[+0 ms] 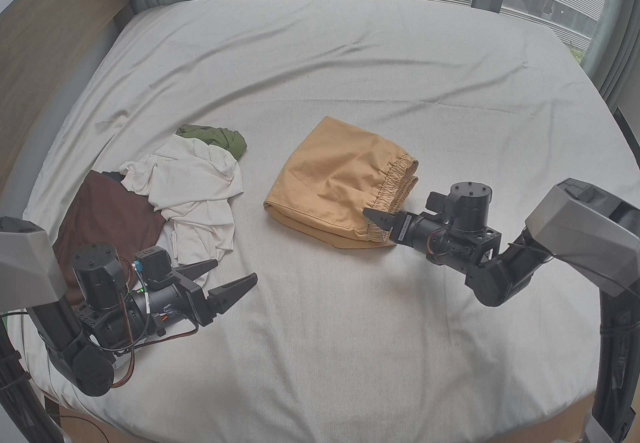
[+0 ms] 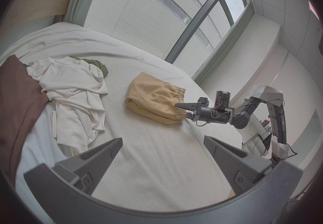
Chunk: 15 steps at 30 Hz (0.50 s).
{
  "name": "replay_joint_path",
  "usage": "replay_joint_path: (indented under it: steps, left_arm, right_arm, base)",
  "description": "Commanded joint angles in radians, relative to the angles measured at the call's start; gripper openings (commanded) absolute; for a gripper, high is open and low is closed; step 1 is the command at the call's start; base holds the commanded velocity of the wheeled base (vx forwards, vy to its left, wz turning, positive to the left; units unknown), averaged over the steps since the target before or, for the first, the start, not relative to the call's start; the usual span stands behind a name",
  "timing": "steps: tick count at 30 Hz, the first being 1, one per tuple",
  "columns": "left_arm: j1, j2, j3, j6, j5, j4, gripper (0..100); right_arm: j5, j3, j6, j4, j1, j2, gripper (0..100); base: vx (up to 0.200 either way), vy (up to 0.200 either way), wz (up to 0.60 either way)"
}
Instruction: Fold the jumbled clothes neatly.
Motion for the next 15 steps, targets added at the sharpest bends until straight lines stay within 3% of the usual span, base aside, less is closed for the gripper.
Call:
replay_joint_path:
  steps: [1,4,9,15]
  left_arm:
    - [-0.003,-0.023,-0.002,-0.003,-0.001,-0.001,100]
    - [-0.007,-0.047,-0.001,-0.029,-0.003,0.001,100]
    - [-0.041,-0.202,0.010,-0.163,-0.010,0.001,100]
    - [-0.118,-0.373,0.021,-0.184,-0.004,0.007,100]
  right_arm:
    - [-0.008,0.137,-0.009,-0.055,-0.040,-0.170,100]
    - [-0.007,0.194,-0.009,-0.084,-0.036,-0.231,100]
    - [0.016,0.387,-0.025,-0.144,0.018,-0.440,100]
    - [0.050,0.566,-0.103,-0.195,0.079,-0.630,100]
  base:
    - [0.000,0.000,0.00]
    - [0.000,0.000,0.00]
    - [0.000,0.000,0.00]
    - [0.000,0.000,0.00]
